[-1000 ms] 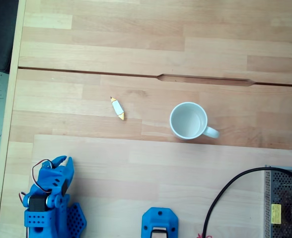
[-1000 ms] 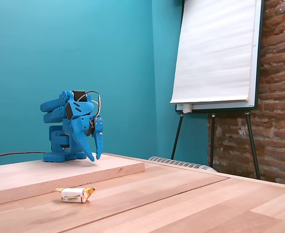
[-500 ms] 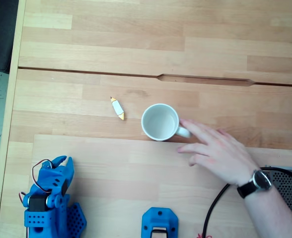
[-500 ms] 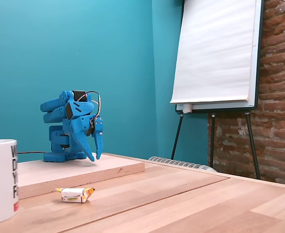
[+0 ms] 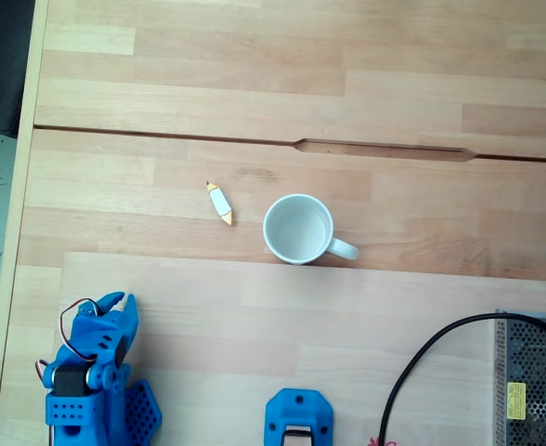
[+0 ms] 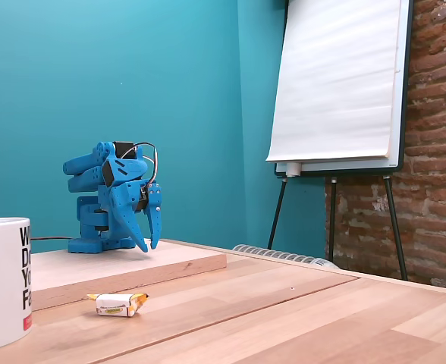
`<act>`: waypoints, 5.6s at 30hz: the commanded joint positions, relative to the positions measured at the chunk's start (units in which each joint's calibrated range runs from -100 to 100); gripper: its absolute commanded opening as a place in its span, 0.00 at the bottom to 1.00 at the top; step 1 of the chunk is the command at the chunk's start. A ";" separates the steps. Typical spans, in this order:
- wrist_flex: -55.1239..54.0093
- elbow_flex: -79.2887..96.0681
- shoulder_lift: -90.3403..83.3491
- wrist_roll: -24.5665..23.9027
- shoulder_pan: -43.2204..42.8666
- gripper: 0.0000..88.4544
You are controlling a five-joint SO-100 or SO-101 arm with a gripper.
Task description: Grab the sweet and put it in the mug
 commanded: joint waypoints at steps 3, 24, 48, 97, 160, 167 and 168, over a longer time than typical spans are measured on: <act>-0.11 0.90 -0.40 -0.05 0.04 0.04; -0.11 0.90 -0.40 -0.05 -0.76 0.04; -0.19 -13.82 5.45 -0.10 -0.55 0.04; -2.61 -84.56 107.52 21.49 17.68 0.04; -8.66 -106.42 126.79 26.13 21.60 0.25; -8.74 -106.60 129.81 26.08 21.53 0.25; -9.22 -107.22 130.75 26.08 21.53 0.25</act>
